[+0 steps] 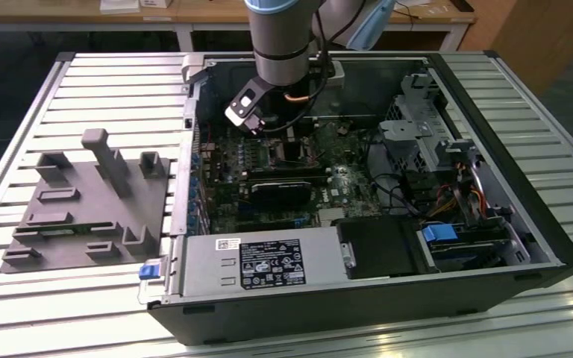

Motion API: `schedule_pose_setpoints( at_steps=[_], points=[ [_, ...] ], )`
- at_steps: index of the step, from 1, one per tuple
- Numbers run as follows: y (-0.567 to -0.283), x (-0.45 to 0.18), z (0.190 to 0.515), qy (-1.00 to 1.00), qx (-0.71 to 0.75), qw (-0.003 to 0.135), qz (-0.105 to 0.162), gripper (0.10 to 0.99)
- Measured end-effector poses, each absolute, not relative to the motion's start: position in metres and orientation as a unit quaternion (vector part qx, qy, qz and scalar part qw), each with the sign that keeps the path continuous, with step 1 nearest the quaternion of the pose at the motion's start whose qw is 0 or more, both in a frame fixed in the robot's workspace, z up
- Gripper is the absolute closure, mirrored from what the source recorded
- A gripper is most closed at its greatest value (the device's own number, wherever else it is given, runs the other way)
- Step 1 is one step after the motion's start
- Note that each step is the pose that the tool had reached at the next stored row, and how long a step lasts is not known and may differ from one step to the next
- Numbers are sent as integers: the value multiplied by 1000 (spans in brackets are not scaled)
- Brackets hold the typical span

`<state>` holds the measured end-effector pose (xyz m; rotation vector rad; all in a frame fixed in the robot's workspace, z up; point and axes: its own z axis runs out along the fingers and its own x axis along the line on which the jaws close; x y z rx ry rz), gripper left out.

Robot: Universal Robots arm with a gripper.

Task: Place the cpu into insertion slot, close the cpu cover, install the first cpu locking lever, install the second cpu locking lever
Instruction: 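Place the cpu into insertion slot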

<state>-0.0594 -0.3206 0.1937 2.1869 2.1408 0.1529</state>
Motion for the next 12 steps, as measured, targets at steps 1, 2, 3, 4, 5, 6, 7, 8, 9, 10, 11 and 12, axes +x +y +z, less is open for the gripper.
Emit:
schedule_pose_setpoints(
  at_steps=[1, 2, 3, 4, 5, 6, 7, 8, 9, 10, 11, 12],
  points=[
    [-321, -59, 194, 698, 713, 39, 50, 553],
    [-321, -59, 194, 698, 713, 39, 50, 553],
    [-321, -60, 194, 698, 713, 39, 50, 553],
    [-321, -60, 194, 698, 713, 39, 50, 553],
    [-321, -60, 194, 699, 713, 39, 50, 553],
    [-321, -60, 194, 699, 713, 39, 50, 553],
    [-321, -60, 194, 699, 713, 39, 50, 553],
    [-321, -60, 194, 699, 713, 39, 50, 553],
    [-321, -60, 194, 699, 713, 39, 50, 553],
    [-321, -60, 194, 699, 713, 39, 50, 553],
    [-321, -60, 194, 699, 713, 39, 50, 553],
    [-321, -60, 194, 699, 713, 39, 50, 553]
  ],
)
